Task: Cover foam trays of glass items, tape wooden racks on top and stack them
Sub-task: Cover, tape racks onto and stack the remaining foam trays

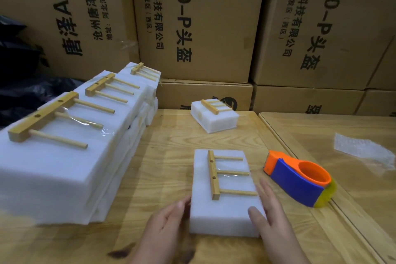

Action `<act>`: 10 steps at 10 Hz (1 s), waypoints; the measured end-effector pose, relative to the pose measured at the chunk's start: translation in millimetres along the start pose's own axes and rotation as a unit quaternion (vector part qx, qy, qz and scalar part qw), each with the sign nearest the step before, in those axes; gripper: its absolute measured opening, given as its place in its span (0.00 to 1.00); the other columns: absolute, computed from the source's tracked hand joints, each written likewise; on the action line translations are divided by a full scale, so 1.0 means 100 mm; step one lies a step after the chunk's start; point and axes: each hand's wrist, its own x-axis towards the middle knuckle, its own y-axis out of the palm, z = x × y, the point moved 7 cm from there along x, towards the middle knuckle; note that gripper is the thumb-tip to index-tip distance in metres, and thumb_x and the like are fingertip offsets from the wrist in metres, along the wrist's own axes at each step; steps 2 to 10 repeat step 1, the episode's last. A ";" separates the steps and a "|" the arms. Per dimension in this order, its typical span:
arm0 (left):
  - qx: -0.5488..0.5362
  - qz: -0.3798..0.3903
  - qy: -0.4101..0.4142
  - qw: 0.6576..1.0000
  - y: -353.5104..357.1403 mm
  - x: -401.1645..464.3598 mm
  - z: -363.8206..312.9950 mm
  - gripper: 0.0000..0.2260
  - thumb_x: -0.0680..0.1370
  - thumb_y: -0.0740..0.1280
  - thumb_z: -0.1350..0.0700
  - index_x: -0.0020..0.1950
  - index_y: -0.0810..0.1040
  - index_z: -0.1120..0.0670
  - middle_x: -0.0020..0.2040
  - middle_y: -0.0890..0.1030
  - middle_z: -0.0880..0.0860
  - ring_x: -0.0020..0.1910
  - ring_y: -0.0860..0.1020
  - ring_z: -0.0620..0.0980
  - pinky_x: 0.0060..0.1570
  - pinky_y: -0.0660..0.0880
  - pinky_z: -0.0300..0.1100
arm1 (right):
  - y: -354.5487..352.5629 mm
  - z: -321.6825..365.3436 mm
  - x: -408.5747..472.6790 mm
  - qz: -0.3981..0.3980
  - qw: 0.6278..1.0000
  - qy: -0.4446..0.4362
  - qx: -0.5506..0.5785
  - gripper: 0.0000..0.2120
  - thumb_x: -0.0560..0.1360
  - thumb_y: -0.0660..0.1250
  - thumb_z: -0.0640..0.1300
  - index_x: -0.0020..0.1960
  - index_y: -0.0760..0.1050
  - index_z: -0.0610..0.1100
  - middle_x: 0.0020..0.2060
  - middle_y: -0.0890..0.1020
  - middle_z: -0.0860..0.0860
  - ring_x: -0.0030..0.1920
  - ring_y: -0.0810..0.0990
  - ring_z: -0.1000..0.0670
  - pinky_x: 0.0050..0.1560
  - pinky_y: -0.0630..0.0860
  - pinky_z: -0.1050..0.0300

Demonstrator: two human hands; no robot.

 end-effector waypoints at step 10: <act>0.115 -0.006 0.025 0.993 -0.12 -0.23 0.01 0.15 0.82 0.67 0.54 0.55 0.84 0.32 0.54 0.84 0.35 0.60 0.78 0.32 0.56 0.69 0.22 | -0.01 -0.02 -0.06 0.004 0.999 -0.032 -0.038 0.39 0.66 0.76 0.49 0.73 0.65 0.61 0.65 0.75 0.73 0.65 0.74 0.68 0.58 0.72 0.73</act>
